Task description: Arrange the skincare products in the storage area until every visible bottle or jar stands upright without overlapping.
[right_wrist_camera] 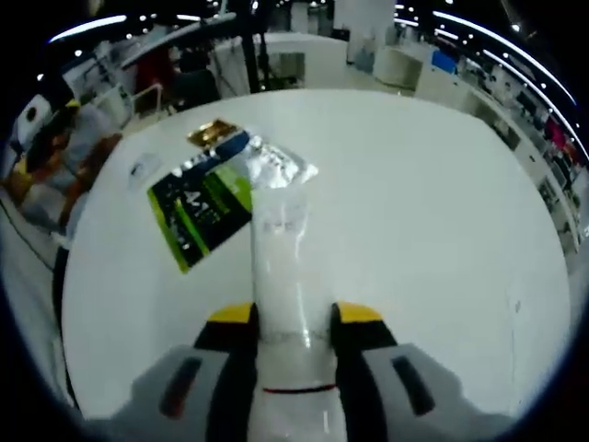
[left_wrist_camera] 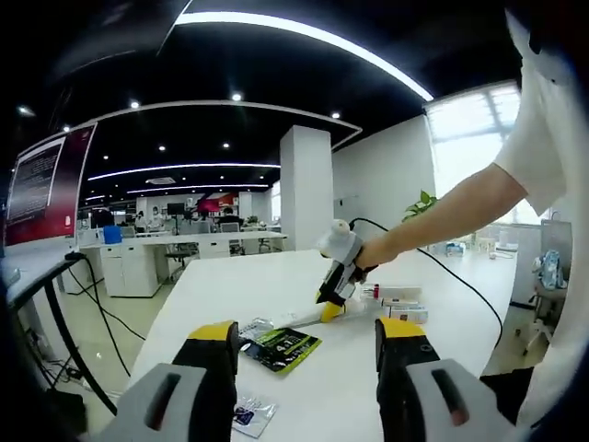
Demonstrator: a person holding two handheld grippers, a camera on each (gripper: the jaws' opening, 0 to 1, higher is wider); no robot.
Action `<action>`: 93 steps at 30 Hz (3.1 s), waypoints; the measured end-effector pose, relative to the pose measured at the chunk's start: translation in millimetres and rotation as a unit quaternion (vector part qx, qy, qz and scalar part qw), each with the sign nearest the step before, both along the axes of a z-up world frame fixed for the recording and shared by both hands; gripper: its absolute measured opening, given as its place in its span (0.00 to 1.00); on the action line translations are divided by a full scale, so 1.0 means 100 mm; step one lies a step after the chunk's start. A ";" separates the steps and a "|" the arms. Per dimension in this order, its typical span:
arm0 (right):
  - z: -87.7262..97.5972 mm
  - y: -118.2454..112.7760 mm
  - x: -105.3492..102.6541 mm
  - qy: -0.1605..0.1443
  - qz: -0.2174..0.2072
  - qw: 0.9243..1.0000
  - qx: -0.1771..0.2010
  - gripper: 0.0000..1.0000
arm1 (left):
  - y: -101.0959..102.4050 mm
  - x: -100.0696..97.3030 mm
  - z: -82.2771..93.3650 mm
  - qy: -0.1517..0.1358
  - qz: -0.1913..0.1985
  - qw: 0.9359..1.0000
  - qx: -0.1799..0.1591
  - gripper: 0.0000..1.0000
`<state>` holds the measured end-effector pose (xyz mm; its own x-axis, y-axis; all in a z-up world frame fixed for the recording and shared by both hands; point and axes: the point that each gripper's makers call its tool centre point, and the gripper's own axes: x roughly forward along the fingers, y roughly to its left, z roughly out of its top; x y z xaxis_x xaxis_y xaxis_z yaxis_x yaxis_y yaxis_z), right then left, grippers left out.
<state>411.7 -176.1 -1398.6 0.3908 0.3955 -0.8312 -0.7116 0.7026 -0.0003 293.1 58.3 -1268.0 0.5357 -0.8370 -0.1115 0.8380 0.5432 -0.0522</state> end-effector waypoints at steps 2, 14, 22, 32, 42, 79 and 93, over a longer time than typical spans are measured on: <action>0.00 0.00 -0.01 -0.007 -0.002 1.000 0.001 0.29 | 0.00 -0.01 -0.01 0.002 0.001 1.000 -0.003 0.62; 0.03 0.00 0.00 -0.042 -0.014 0.999 -0.013 0.20 | 0.04 -0.05 -0.02 0.009 0.007 1.000 -0.010 0.63; 0.12 0.02 -0.03 -0.081 -0.037 0.996 0.004 0.17 | 0.14 -0.06 0.00 0.013 0.022 0.999 -0.032 0.62; 0.55 0.15 -0.03 -0.143 -0.067 0.984 0.078 0.16 | 0.09 -0.09 0.01 0.026 0.024 0.998 -0.045 0.63; 0.95 0.53 -0.38 -0.206 -0.063 0.964 0.155 0.16 | -0.09 -0.12 0.02 0.081 0.023 0.990 -0.113 0.63; 1.06 1.78 -1.54 -0.259 -0.009 0.917 0.302 0.18 | -0.34 -0.18 0.14 0.172 -0.005 0.961 -0.215 0.51; 1.05 1.97 -1.60 -0.260 0.014 0.915 0.309 0.18 | -0.41 -0.15 0.18 0.155 -0.004 0.968 -0.196 0.29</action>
<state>252.1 20.5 -1293.6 0.6521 0.7433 -0.1492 -0.7462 0.6640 0.0467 277.7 17.4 -1250.4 0.5203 -0.8519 0.0603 0.7530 0.4243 -0.5029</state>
